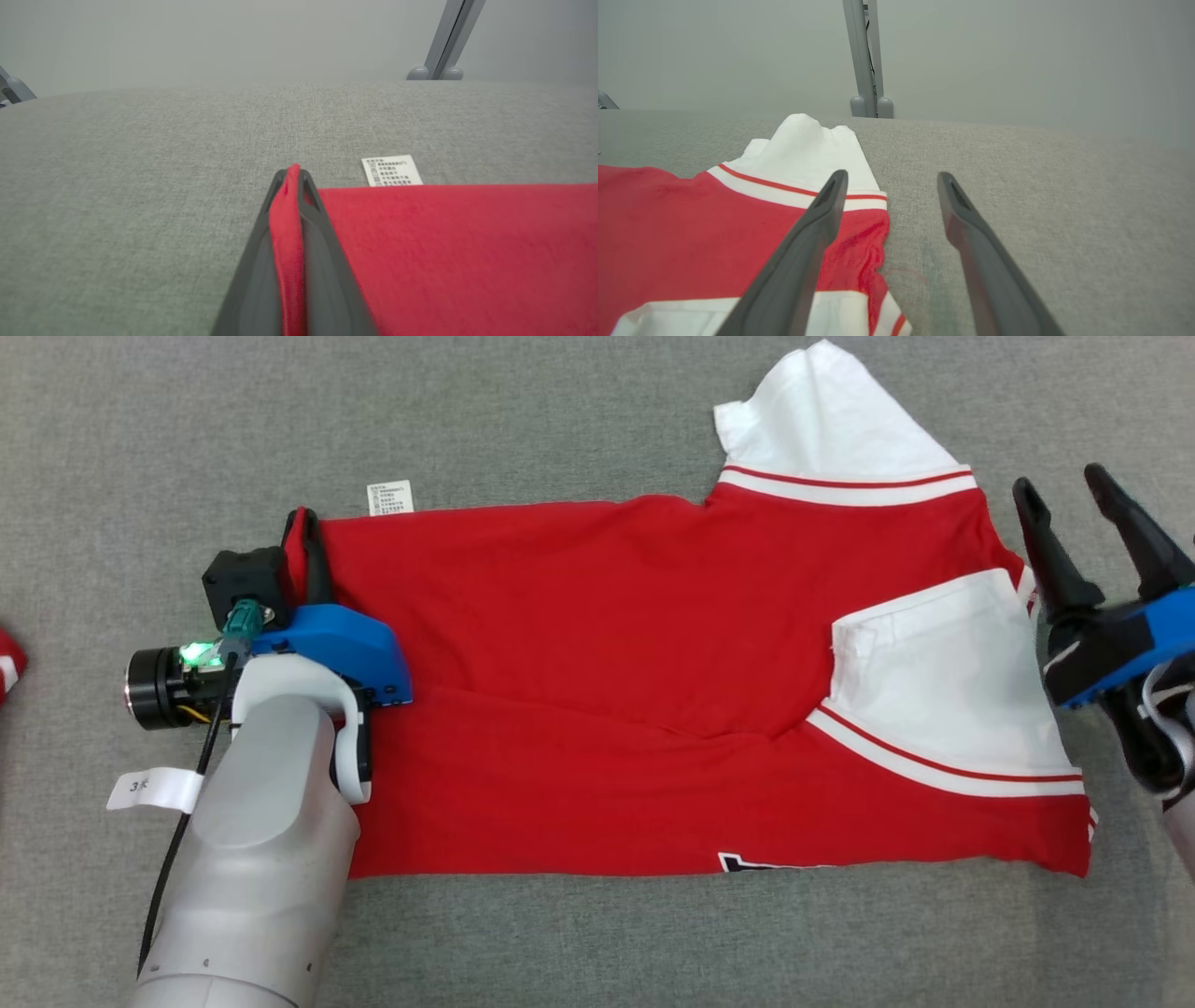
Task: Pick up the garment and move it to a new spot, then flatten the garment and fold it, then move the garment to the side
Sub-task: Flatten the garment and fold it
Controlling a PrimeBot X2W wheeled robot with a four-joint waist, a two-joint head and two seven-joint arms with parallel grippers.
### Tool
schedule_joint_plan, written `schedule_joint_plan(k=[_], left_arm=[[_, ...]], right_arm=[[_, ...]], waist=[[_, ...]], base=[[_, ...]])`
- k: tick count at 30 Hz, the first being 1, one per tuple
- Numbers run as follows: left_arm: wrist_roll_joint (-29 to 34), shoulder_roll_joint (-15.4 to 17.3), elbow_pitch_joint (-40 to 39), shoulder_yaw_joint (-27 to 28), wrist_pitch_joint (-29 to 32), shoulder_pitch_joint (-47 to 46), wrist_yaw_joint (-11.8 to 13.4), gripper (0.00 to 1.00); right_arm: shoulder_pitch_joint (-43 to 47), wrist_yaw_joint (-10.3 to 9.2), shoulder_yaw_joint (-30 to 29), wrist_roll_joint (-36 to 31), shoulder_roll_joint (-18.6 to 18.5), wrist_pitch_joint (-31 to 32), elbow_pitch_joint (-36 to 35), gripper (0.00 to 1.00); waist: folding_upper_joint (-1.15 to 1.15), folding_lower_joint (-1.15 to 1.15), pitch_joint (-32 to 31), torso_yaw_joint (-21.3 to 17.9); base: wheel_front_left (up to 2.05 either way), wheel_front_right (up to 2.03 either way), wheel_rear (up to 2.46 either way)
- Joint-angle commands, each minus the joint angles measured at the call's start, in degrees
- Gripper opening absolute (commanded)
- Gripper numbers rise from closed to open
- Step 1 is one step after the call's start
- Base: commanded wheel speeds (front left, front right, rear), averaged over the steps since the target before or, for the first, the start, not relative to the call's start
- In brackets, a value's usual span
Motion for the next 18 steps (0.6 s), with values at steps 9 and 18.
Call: schedule_joint_plan(k=[9,18], left_arm=[[2.36,-1.01,-9.97,-5.34,0.1,0.47,-0.66,0.0],[-5.42,-1.22,-17.62,-17.92,0.09,-0.06,1.45,0.0]], right_arm=[[-14.33,0.0,7.03,7.62,-5.6,9.5,7.47,1.0],[-23.48,-0.01,14.7,11.79,-11.13,15.77,10.88,1.0]], waist=[[0.0,-0.01,3.56,6.73],[0.0,-0.01,7.27,13.5]], base=[[0.0,0.0,0.0],[0.0,0.0,0.0]])
